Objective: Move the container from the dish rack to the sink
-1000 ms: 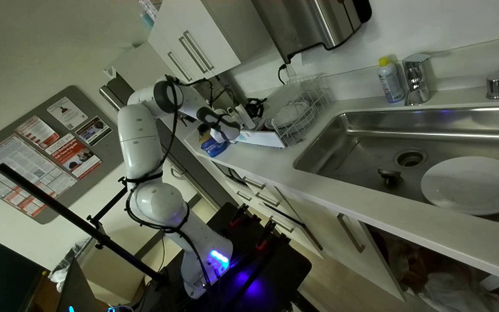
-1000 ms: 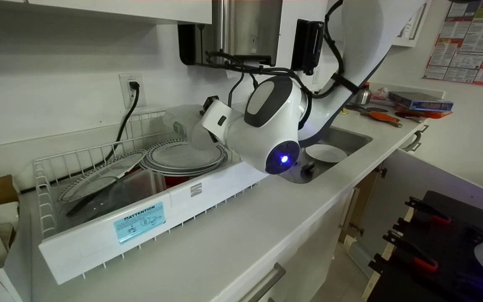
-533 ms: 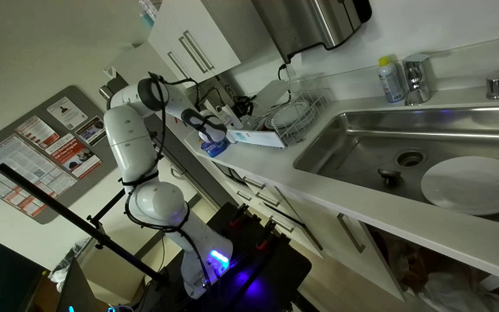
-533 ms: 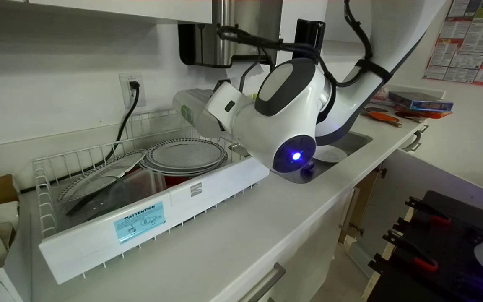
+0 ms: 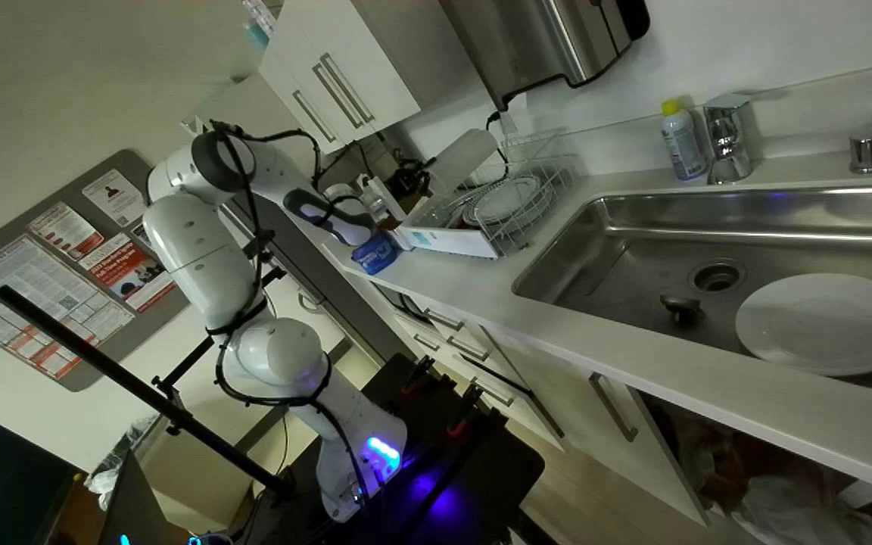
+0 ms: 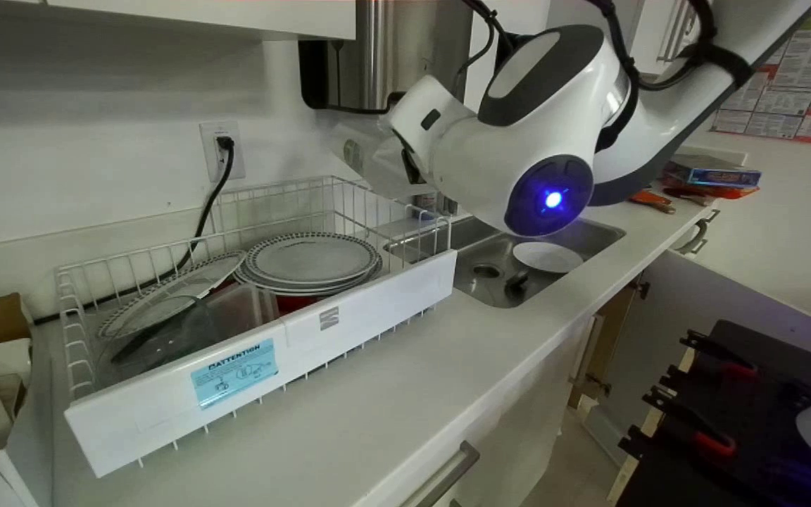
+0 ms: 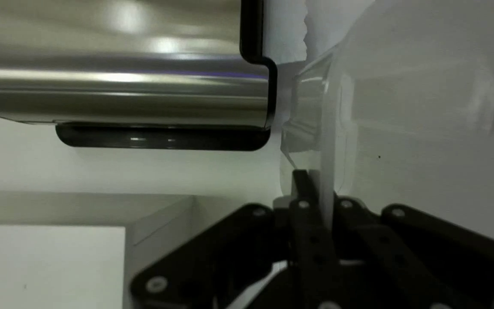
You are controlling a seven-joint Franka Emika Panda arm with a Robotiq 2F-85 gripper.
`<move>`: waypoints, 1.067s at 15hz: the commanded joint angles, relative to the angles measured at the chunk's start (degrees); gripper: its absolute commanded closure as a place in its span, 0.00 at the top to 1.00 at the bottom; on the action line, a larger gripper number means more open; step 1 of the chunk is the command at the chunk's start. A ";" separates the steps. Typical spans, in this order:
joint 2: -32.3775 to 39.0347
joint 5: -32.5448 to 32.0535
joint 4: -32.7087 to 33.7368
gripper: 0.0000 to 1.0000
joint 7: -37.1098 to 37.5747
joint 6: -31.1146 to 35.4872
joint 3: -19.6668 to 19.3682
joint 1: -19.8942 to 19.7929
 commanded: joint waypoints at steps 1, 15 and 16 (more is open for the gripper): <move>-7.66 5.49 -6.13 0.01 -1.63 1.67 -0.45 -0.88; -22.80 -0.57 -18.88 0.01 7.49 25.08 -14.57 -8.24; -22.63 -2.86 -18.63 0.01 8.25 27.30 -15.89 -9.02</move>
